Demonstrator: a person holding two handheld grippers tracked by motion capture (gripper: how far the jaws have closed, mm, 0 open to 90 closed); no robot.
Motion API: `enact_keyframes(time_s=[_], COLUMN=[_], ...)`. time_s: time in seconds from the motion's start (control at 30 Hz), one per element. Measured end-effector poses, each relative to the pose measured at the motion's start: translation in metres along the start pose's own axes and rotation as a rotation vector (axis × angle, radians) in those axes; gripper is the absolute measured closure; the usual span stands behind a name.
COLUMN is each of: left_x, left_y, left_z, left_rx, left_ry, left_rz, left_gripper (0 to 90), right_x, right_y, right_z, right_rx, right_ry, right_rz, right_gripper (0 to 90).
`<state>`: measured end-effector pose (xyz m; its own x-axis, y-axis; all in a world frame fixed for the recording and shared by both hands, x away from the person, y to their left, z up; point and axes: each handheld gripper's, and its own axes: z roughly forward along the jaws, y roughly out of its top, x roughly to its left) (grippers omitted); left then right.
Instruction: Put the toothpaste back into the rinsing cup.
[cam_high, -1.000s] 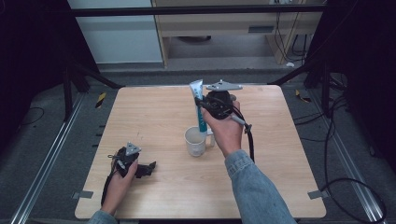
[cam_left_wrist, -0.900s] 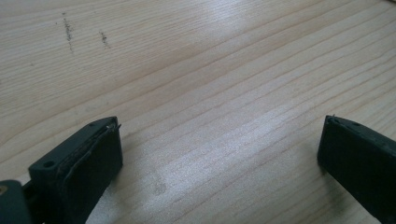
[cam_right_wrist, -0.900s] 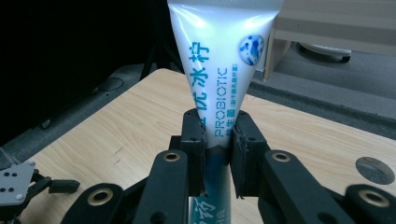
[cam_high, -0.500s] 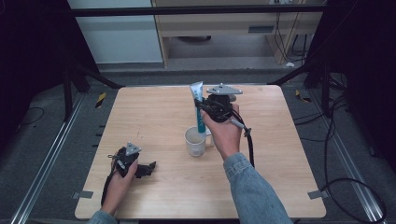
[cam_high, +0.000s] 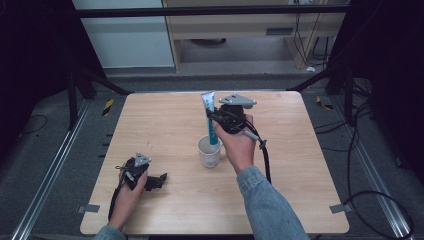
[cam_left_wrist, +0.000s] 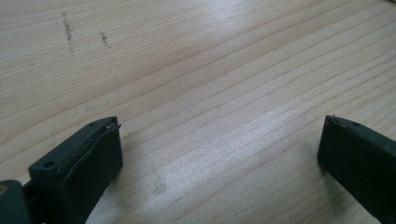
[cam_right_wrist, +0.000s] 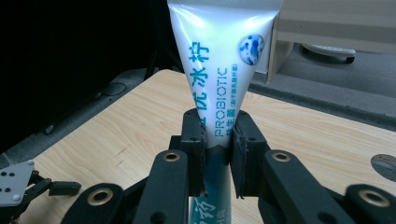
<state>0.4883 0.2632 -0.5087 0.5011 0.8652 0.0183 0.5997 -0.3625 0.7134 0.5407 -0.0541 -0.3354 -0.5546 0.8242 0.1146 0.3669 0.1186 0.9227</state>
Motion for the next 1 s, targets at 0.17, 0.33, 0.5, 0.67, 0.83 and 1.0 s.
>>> enact_keyframes(time_s=[0.17,0.33,0.5,0.67,0.83,1.0], left_x=[0.000,0.000,0.000,0.000,0.000,0.000], left_y=[0.000,0.000,0.000,0.000,0.000,0.000], left_z=[0.000,0.000,0.000,0.000,0.000,0.000], left_rx=[0.003,0.003,0.003,0.003,0.003,0.003], left_ry=[0.000,0.000,0.000,0.000,0.000,0.000], left_rz=[0.004,0.003,0.004,0.003,0.003,0.003], left_gripper=[0.0,0.0,0.0,0.0,0.0,0.0], right_x=[0.001,0.003,0.003,0.004,0.005,0.005], right_y=[-0.006,-0.012,-0.019,-0.026,-0.033,-0.040], right_z=[0.005,0.009,0.011,0.012,0.014,0.015], right_rx=[0.001,-0.002,-0.013,-0.023,-0.037,-0.037], right_ry=[0.008,0.016,0.019,0.022,0.025,0.026], right_rz=[0.003,0.008,0.007,0.015,0.008,0.003], right_gripper=[77.3,77.3,77.3,77.3,77.3,77.3])
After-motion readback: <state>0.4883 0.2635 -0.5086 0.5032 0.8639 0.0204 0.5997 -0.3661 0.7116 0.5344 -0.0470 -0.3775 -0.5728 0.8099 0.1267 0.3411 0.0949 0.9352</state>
